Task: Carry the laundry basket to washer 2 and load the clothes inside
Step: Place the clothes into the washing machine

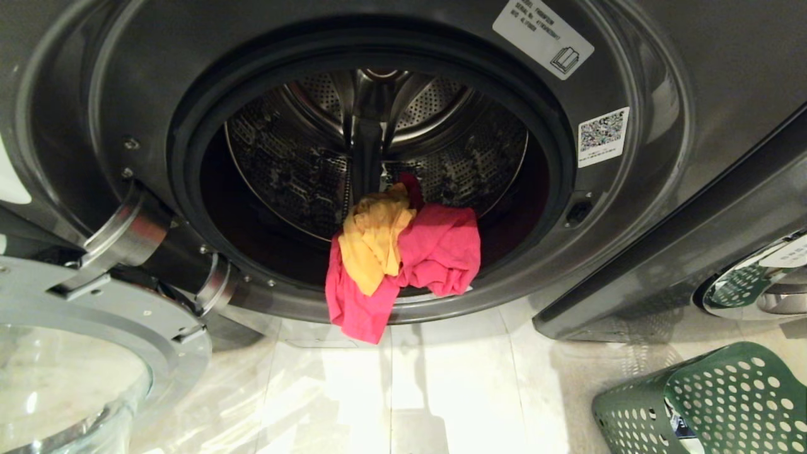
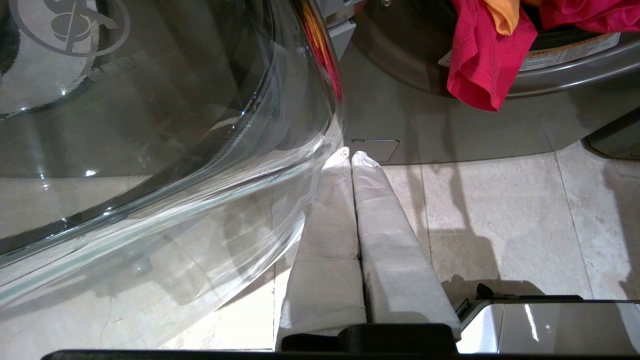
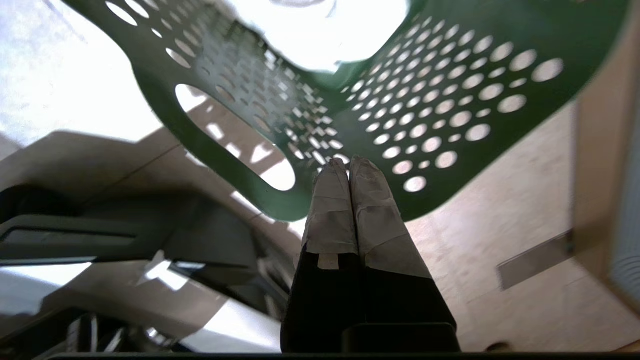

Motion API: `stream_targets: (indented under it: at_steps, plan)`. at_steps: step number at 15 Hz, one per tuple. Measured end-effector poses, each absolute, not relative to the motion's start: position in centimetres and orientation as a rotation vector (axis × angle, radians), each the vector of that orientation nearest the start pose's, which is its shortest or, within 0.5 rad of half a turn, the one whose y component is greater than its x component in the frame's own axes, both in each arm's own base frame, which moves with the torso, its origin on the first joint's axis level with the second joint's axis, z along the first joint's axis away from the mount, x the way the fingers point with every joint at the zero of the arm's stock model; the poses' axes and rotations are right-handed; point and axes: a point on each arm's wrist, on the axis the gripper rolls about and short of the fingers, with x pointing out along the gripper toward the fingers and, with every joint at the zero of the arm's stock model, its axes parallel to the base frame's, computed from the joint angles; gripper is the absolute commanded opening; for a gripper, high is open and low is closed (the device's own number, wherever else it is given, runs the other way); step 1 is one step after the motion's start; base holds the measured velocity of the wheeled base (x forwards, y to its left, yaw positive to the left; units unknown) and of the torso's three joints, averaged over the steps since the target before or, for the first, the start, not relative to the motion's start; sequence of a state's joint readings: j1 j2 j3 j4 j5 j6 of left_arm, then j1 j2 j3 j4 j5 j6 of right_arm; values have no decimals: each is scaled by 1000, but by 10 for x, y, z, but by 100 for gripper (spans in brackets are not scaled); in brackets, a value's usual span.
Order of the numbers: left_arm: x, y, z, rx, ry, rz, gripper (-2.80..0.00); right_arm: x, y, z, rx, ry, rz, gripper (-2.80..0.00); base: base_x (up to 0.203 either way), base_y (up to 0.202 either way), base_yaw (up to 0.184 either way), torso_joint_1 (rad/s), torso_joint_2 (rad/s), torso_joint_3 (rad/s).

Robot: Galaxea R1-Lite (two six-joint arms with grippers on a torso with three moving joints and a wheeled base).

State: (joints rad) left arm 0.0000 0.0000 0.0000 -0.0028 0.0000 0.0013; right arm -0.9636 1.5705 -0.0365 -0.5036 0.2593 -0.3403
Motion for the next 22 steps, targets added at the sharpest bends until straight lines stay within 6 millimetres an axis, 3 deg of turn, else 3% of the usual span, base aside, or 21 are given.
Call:
stream_targets:
  at_steps: [5, 8, 10, 14, 18, 22]
  plan:
    - [-23, 0, 76, 1, -2, 0, -280, 134, -185, -3, 372, 971, -415, 0, 0, 0, 0, 0, 0, 0]
    - [-23, 0, 76, 1, -2, 0, -280, 167, -235, -50, 336, 958, -339, 0, 0, 0, 0, 0, 0, 0]
    - [-23, 0, 76, 1, -2, 0, -280, 176, -249, -84, 285, 947, -208, 0, 0, 0, 0, 0, 0, 0]
    - [-23, 0, 76, 1, -2, 0, -280, 176, -246, -136, 165, 820, 133, 0, 0, 0, 0, 0, 0, 0]
    - [-23, 0, 76, 1, -2, 0, -280, 175, -235, -163, 95, 762, 267, 0, 0, 0, 0, 0, 0, 0]
    - [-23, 0, 76, 2, -3, 0, -280, 196, -234, -185, -53, 679, 291, 0, 0, 0, 0, 0, 0, 0]
